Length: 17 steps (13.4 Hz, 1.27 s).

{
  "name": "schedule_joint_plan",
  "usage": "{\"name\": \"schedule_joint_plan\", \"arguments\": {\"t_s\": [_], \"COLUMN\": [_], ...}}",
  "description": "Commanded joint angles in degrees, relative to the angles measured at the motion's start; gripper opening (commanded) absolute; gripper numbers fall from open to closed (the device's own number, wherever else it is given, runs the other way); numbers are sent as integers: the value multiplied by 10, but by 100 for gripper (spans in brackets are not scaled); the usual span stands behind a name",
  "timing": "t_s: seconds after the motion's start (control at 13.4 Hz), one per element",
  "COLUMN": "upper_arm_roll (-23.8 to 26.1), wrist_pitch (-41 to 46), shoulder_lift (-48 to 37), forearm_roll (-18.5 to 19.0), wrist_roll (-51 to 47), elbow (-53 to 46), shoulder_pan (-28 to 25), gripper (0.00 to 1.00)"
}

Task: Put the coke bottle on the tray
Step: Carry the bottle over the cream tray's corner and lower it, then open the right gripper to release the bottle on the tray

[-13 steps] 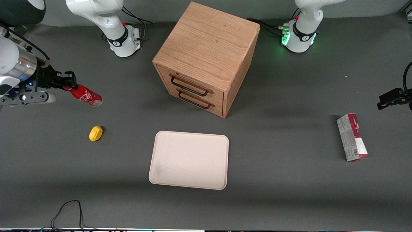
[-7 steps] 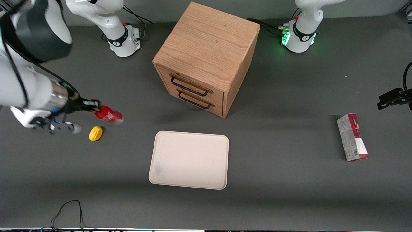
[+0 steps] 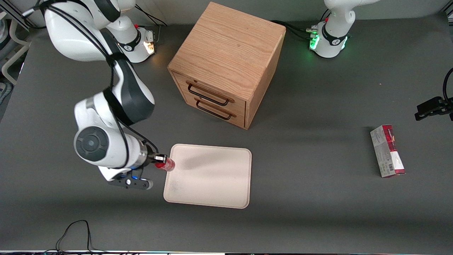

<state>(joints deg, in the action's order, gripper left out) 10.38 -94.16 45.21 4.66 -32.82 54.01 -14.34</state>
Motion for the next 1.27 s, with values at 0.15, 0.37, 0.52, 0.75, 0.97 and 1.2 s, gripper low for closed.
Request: {"name": "schedule_joint_plan", "arguments": {"t_s": [0.15,0.37,0.52,0.75,0.97,1.2], "upper_arm_roll": [-2,-4,-4,-4,-4,-4], "wrist_pitch": [-73,-100,-105,-105,-106,-106], "shoulder_lift": [59,71,75,80,84,84], "forearm_roll": [16,25,29,43,43,43], "wrist_roll": [-20,-27,-34,-34,-34,-34], "elbow": [-38,-38,-37,-37,-35,-33], "shoulder_pan": [0,0,0,0,0,0], "gripper": [0,0,0,0,0,25]}}
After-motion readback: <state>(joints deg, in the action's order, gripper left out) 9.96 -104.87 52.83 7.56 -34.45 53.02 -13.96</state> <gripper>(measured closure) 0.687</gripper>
